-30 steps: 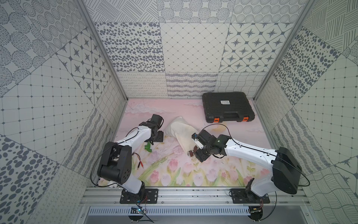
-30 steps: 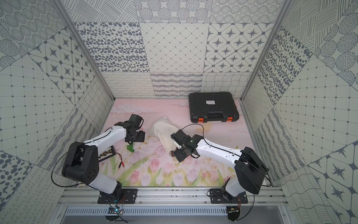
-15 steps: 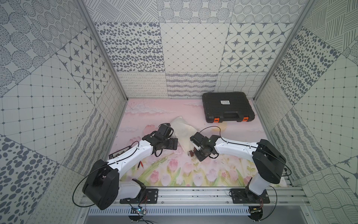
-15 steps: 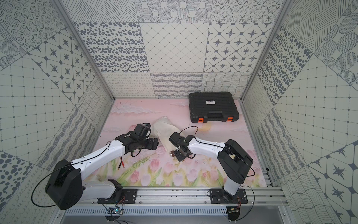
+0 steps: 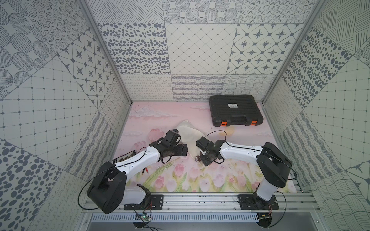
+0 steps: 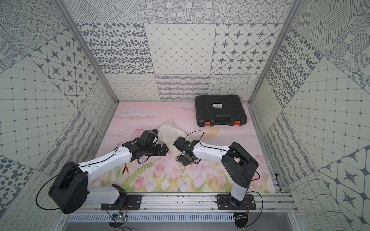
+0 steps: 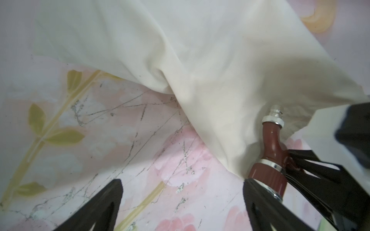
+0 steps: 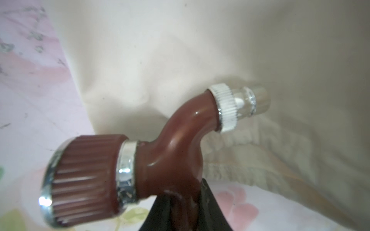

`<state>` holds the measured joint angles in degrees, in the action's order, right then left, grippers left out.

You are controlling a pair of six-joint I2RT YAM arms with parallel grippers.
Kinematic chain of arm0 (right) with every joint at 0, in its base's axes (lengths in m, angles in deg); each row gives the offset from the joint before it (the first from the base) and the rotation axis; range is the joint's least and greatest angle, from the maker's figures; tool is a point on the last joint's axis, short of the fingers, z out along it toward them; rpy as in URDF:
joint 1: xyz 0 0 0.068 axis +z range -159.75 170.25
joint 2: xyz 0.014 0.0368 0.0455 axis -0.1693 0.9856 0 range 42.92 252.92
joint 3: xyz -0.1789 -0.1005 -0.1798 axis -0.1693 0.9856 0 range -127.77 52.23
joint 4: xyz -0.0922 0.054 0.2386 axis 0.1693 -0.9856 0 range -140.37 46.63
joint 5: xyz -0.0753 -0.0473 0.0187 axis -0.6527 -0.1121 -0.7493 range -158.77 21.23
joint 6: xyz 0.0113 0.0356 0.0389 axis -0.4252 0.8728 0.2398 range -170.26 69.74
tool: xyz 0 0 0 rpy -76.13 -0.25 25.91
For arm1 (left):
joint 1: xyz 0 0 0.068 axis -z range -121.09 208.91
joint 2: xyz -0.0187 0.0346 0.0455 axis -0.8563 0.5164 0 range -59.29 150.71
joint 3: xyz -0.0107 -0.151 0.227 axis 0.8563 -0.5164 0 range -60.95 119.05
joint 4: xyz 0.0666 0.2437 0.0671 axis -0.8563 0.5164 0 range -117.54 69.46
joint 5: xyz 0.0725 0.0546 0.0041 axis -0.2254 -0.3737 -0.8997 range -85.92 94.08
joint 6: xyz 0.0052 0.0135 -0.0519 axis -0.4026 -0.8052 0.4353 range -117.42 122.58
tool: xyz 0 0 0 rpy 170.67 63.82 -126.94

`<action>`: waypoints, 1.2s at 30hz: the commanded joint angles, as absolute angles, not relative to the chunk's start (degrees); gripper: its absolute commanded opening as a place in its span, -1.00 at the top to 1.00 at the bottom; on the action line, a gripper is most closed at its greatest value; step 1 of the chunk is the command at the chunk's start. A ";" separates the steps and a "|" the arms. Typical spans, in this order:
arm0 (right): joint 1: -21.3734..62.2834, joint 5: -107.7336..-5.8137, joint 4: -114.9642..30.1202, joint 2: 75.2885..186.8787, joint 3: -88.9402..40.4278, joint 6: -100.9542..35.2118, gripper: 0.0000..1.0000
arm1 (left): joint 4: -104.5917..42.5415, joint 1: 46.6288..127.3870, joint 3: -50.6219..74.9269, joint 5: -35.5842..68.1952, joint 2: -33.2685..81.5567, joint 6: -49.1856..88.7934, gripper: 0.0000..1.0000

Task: Close the soil bag
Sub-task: Pick up the distractor from the center of the board, then place the distractor at the center of the board.

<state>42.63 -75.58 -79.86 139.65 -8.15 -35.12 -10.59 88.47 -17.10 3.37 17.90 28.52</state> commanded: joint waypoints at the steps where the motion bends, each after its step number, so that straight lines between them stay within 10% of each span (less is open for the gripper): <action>1: 42.74 -77.88 -81.61 131.57 -8.67 -34.03 0.76 | -13.11 88.70 -17.18 4.57 16.87 29.68 -0.97; 11: 22.52 -84.69 -89.12 109.47 -2.28 -34.23 0.80 | -10.87 91.74 -14.94 2.52 17.26 27.30 -0.96; 22: -3.77 -80.47 -80.64 120.43 2.04 -27.05 0.78 | -6.84 101.96 -9.95 -4.68 22.82 23.65 -0.93; 36: -8.54 -73.54 -73.77 129.24 4.72 -29.03 0.01 | -4.83 115.35 -0.98 -10.92 38.51 11.65 -0.74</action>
